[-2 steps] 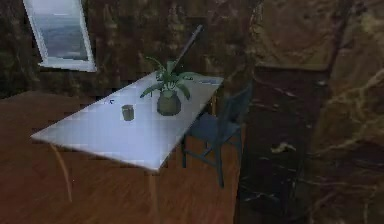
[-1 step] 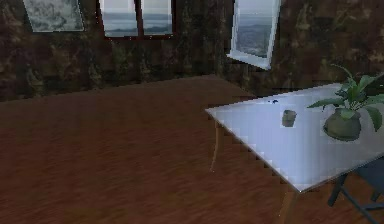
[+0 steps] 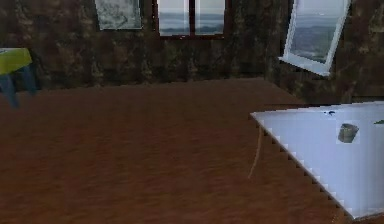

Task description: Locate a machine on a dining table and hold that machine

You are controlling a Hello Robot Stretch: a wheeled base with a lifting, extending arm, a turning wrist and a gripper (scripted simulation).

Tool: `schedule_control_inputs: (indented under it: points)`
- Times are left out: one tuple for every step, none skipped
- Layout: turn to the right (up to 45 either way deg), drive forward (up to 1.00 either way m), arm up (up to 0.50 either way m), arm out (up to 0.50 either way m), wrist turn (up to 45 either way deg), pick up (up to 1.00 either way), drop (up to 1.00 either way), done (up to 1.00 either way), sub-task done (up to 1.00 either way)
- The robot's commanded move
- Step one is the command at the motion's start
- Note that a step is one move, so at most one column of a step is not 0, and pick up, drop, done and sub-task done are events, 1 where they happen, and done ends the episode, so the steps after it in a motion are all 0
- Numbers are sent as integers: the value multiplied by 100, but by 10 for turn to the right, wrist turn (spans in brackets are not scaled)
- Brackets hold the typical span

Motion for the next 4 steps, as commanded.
schedule_control_inputs:
  points:
    - [-30,0,0,0,0,0,0,0,0]
    - [0,100,0,0,0,0,0,0,0]
    - [0,70,0,0,0,0,0,0,0]
    - [-360,0,0,0,0,0,0,0,0]
